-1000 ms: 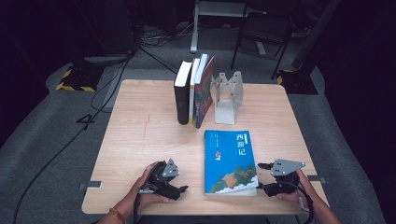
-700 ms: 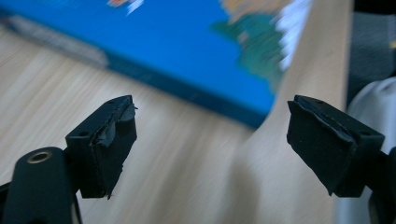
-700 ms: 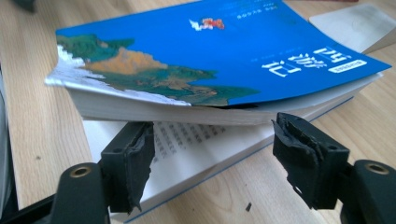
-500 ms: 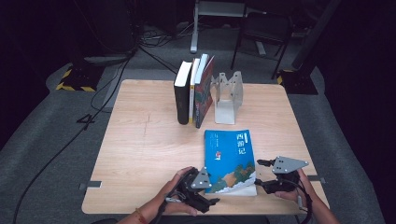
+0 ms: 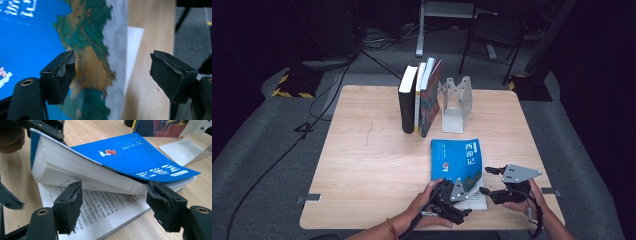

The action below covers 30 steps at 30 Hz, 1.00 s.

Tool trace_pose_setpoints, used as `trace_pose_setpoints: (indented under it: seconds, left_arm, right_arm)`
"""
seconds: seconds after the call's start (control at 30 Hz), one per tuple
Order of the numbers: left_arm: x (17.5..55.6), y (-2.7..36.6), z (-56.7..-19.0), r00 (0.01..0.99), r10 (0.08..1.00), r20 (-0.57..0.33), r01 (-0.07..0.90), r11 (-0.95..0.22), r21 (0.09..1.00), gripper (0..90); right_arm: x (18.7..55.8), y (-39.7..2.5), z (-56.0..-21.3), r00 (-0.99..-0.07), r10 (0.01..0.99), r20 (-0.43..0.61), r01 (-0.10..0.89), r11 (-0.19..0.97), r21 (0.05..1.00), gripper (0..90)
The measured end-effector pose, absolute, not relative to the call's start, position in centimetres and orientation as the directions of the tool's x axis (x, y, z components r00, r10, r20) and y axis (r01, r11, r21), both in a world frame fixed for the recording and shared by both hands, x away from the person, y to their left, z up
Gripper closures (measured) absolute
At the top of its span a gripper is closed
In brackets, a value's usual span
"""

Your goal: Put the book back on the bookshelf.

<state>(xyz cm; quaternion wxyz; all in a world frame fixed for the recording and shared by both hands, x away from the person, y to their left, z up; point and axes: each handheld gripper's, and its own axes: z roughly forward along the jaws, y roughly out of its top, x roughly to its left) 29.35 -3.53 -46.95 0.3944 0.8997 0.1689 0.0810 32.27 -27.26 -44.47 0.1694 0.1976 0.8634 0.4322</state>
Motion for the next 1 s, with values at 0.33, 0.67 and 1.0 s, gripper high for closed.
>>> trace_pose_setpoints:
  seconds: [0.33, 0.67, 1.0]
  left_arm:
    - [30.0, -3.8, -47.2, 0.891, 0.452, 0.054, 0.259, -0.601, 0.756, 46.7]
    - [30.0, -0.3, -45.9, 0.939, 0.329, 0.104, 0.147, -0.653, 0.743, 73.0]
    - [30.7, 6.6, -46.0, 0.931, 0.356, 0.088, 0.171, -0.634, 0.754, 73.0]
  right_arm:
    - [32.3, -27.0, -44.5, -0.859, 0.493, -0.136, 0.191, 0.556, 0.809, 29.1]
    - [32.4, -26.9, -44.7, -0.864, 0.487, -0.129, 0.185, 0.545, 0.818, 32.6]
    - [33.4, -23.2, -45.2, -0.908, 0.399, -0.128, 0.137, 0.571, 0.809, 33.7]
